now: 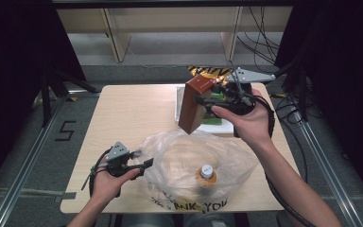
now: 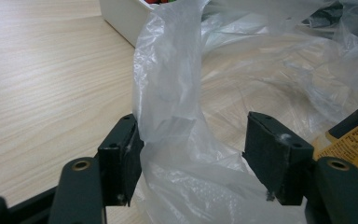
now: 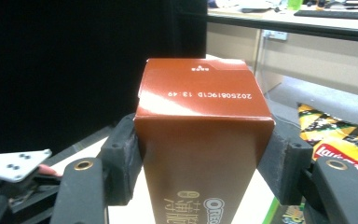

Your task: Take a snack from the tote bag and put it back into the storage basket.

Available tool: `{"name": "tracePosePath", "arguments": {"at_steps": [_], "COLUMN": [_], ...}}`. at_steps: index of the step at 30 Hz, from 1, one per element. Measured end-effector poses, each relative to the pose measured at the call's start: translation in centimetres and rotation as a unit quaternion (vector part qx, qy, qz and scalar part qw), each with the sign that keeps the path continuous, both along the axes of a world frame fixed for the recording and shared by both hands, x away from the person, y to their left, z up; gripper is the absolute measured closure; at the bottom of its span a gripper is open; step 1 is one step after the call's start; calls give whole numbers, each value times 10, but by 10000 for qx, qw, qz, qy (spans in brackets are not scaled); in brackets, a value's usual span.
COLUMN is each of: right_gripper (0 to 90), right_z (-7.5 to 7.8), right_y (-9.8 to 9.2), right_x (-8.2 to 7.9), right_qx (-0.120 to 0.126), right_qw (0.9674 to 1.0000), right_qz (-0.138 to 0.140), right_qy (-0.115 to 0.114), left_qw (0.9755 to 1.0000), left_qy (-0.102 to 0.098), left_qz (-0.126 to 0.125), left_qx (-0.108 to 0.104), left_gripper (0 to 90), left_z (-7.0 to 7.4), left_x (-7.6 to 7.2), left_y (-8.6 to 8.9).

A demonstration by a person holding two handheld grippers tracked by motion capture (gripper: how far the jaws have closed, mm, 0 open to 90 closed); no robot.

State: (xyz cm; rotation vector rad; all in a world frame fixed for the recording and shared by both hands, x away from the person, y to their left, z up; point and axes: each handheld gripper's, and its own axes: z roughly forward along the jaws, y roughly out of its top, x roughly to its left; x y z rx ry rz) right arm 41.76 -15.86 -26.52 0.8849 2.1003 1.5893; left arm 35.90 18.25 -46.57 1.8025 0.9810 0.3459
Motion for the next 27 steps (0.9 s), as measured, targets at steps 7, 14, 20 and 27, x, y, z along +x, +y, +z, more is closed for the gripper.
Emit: {"name": "tracePosePath", "arguments": {"at_steps": [7, 14, 20, 27], "right_gripper": [389, 389, 389, 389], "right_z": [-9, -21, -31, -46], "right_y": [2, 7, 11, 12], "right_x": [24, 42, 60, 80], "right_qx": [-93, -165, -296, -373], "right_qw": [9994, 9985, 9974, 9949], "right_qz": [-330, -508, -659, -917], "right_qy": [-72, 118, 58, 211], "left_qw": [10000, 10000, 10000, 10000], "left_qy": [3, 11, 22, 31], "left_qz": [-3, -10, -5, -16], "left_qx": [-8, 19, 29, 22], "left_gripper": [372, 372, 372, 372], "left_z": [0, -1, 0, -1], "left_x": [0, 0, 0, 0], "left_y": [0, 1, 1, 1]}}
